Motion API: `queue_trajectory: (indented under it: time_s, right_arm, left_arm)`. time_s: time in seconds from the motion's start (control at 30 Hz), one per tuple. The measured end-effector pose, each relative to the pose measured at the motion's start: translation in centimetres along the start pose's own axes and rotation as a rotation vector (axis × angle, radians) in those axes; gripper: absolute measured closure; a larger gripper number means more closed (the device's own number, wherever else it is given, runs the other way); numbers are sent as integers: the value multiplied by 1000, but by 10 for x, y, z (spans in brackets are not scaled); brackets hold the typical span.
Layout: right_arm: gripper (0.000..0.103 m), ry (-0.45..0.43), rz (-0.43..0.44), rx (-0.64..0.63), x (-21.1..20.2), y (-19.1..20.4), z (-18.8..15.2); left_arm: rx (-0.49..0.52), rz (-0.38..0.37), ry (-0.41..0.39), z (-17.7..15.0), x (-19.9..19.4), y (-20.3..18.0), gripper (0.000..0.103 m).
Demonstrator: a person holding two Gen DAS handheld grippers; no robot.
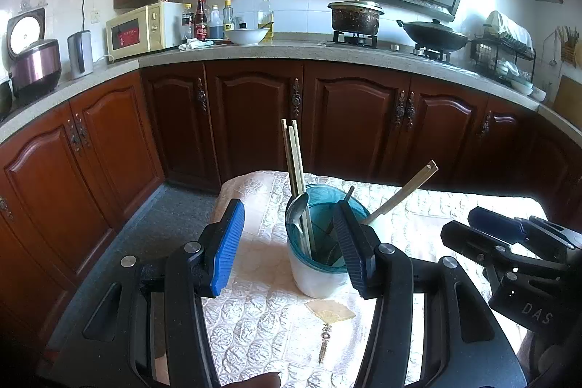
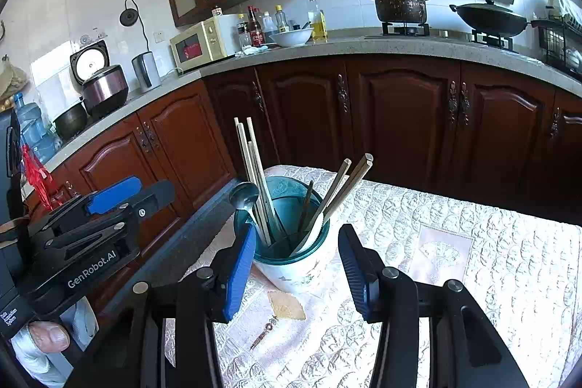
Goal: Organize utensils
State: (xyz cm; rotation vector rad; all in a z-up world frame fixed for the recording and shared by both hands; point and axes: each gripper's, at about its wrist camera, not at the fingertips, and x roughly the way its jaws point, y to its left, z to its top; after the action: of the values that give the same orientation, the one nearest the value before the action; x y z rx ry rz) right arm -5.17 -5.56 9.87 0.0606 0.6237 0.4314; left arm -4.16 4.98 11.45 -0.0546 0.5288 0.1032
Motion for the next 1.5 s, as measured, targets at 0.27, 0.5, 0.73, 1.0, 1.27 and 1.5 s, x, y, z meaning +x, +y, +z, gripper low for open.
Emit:
queue_trajectory:
  time_s: [0.27,0.5,0.73,1.0,1.27,1.5]
  right_arm:
    - [58,1,0,-2,0,-1,-1]
    - [58,9,0,-4,3,-2,-1]
    - [57,16,-1,-2,5,-5,-1]
    - [57,24,-2,-1,6,-7,-1]
    - [57,29,-4,-2,8,-9,-1]
    - [57,37,-10,-3,11,-10,1]
  left_arm:
    - [2,1,-1,0,0,0,53]
    - [3,4,0,-1,0,0,52]
    - [1,7,3,-2,2,2,53]
    - [5,7,5,-4,3,2,52]
    - [6,11,2,-5,5,3,52]
    - [4,8,2,-5,6,3,52]
